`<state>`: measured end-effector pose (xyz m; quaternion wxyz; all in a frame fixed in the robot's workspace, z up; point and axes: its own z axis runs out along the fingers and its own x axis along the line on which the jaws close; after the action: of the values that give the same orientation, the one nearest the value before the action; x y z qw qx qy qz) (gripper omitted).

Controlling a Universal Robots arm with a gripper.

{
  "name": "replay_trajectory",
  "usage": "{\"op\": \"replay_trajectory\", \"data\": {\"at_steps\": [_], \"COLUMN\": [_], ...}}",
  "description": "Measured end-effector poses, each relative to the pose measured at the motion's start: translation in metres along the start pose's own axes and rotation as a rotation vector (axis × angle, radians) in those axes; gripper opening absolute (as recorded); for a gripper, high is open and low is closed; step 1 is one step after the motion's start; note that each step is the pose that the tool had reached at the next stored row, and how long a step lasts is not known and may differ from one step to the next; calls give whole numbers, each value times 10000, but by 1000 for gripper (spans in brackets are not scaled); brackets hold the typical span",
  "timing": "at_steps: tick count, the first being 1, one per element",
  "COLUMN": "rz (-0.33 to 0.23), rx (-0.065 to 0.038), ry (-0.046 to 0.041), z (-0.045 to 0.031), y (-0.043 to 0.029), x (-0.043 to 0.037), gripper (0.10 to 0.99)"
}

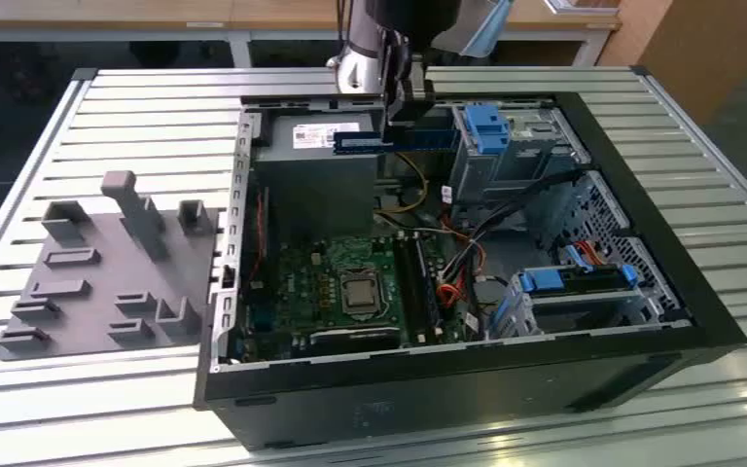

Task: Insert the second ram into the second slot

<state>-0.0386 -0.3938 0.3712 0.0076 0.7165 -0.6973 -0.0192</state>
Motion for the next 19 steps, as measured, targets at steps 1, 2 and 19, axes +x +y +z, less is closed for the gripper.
{"op": "replay_trajectory", "data": {"at_steps": [1,2,19], "rz": [0,0,0], "rx": [0,0,0], "ry": [0,0,0], "z": [0,0,-1], "y": [0,0,2], "x": [0,0,55], "gripper": [122,122,122]}}
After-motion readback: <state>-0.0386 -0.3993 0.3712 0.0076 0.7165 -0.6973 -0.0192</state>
